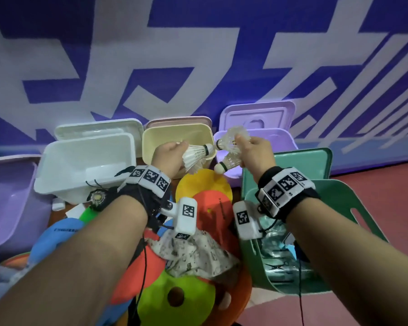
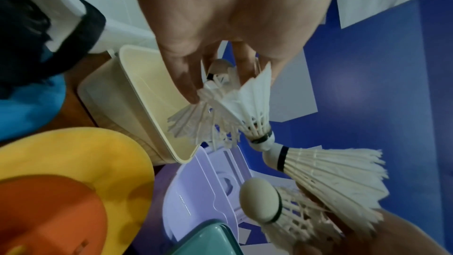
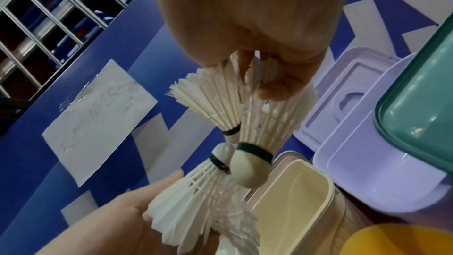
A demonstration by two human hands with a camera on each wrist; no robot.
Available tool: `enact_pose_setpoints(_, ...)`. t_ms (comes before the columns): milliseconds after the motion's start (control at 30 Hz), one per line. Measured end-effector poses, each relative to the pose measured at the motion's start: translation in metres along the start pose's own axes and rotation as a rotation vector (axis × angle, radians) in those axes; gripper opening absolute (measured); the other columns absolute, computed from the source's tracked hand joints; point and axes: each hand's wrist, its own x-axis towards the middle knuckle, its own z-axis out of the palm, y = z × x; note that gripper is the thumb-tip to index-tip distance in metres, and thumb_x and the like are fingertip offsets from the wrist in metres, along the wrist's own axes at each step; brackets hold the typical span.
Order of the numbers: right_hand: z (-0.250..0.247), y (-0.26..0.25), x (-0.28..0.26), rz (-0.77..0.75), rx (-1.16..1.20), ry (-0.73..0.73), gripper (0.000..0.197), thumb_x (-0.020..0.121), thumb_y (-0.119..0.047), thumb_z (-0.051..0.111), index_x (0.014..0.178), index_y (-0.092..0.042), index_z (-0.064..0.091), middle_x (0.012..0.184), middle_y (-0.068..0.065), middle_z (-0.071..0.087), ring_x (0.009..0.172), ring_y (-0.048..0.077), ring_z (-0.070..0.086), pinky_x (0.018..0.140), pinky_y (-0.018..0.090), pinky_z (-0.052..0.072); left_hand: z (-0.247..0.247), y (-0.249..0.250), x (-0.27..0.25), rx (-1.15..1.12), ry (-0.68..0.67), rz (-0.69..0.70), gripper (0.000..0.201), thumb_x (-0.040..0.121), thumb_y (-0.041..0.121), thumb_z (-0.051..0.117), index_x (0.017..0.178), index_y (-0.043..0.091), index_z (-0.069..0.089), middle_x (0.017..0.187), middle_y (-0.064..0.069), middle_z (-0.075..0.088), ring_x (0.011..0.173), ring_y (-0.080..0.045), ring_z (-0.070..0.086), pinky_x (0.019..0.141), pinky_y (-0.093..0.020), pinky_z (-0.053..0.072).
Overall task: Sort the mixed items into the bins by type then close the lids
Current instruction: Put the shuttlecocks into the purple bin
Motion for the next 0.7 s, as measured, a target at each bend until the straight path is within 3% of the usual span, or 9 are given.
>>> enact_pose_setpoints(33, -0.004, 0.002, 0.006, 0.013, 0.012, -0.002, 0.041, 0.075, -0.049, 0.051, 0.052, -0.015, 0.046, 0.058, 0.013, 0.046, 0.061, 0.027, 0.046, 0.067, 0.051, 0.048, 0.007, 0.003, 0.001, -0.024, -0.008, -0.019, 0.03, 0.093, 0.031, 0.057, 0.073, 0.009, 0.059, 0.069, -0.009, 0.054, 0.061, -0.02, 0.05, 0.056, -0.022, 0.043)
enact_pose_setpoints(100, -0.014, 0.007, 0.019, 0.067, 0.046, -0.011, 0.042, 0.081, -0.045, 0.054, 0.051, -0.017, 0.045, 0.058, 0.011, 0.046, 0.063, 0.027, 0.048, 0.068, 0.051, 0.049, 0.024, 0.007, 0.006, -0.081, -0.029, -0.05, 0.026, 0.09, 0.033, 0.06, 0.078, 0.01, 0.061, 0.077, -0.015, 0.056, 0.07, -0.022, 0.053, 0.065, -0.031, 0.049)
enact_pose_setpoints(200, -0.026, 0.013, 0.04, 0.146, 0.115, -0.042, 0.036, 0.09, -0.03, 0.053, 0.058, -0.013, 0.049, 0.064, 0.011, 0.047, 0.065, 0.025, 0.048, 0.059, 0.037, 0.043, 0.046, 0.01, 0.015, -0.124, -0.022, -0.07, 0.028, 0.078, 0.04, 0.064, 0.077, 0.012, 0.063, 0.084, -0.016, 0.061, 0.077, -0.024, 0.057, 0.084, -0.05, 0.054)
enact_pose_setpoints(267, -0.032, 0.018, 0.055, 0.183, 0.142, -0.058, 0.03, 0.091, -0.025, 0.051, 0.065, -0.01, 0.053, 0.068, 0.012, 0.048, 0.064, 0.023, 0.049, 0.055, 0.03, 0.04, 0.059, 0.011, 0.023, -0.127, -0.018, -0.104, 0.032, 0.07, 0.044, 0.062, 0.076, 0.012, 0.064, 0.086, -0.015, 0.063, 0.079, -0.024, 0.059, 0.088, -0.053, 0.052)
enact_pose_setpoints(333, -0.038, 0.024, 0.07, 0.205, 0.151, -0.063, 0.03, 0.09, -0.023, 0.049, 0.063, -0.011, 0.052, 0.067, 0.011, 0.048, 0.063, 0.024, 0.049, 0.055, 0.031, 0.039, 0.073, 0.013, 0.028, -0.152, -0.03, -0.142, 0.032, 0.071, 0.043, 0.062, 0.077, 0.012, 0.064, 0.087, -0.016, 0.063, 0.08, -0.026, 0.06, 0.088, -0.055, 0.053)
enact_pose_setpoints(433, -0.046, 0.034, 0.091, 0.245, 0.161, -0.061, 0.033, 0.092, -0.024, 0.048, 0.061, -0.013, 0.049, 0.07, 0.012, 0.049, 0.063, 0.025, 0.048, 0.059, 0.034, 0.041, 0.093, 0.014, 0.038, -0.183, -0.054, -0.209, 0.023, 0.086, 0.037, 0.061, 0.079, 0.014, 0.063, 0.088, -0.013, 0.06, 0.08, -0.025, 0.057, 0.081, -0.04, 0.054)
enact_pose_setpoints(533, -0.055, 0.044, 0.111, 0.297, 0.188, -0.09, 0.031, 0.097, -0.028, 0.047, 0.067, -0.02, 0.046, 0.07, 0.001, 0.051, 0.06, 0.017, 0.05, 0.071, 0.035, 0.05, 0.115, 0.012, 0.051, -0.231, -0.047, -0.274, 0.019, 0.093, 0.03, 0.056, 0.084, 0.015, 0.062, 0.084, -0.007, 0.062, 0.074, -0.019, 0.059, 0.071, -0.029, 0.051)
enact_pose_setpoints(700, -0.066, 0.054, 0.14, 0.326, 0.227, -0.105, 0.031, 0.099, -0.025, 0.044, 0.068, -0.023, 0.041, 0.074, -0.004, 0.046, 0.066, 0.013, 0.05, 0.083, 0.036, 0.052, 0.144, 0.011, 0.067, -0.205, -0.035, -0.312, 0.021, 0.091, 0.03, 0.056, 0.081, 0.011, 0.061, 0.059, -0.003, 0.059, 0.076, -0.022, 0.053, 0.079, -0.034, 0.052)
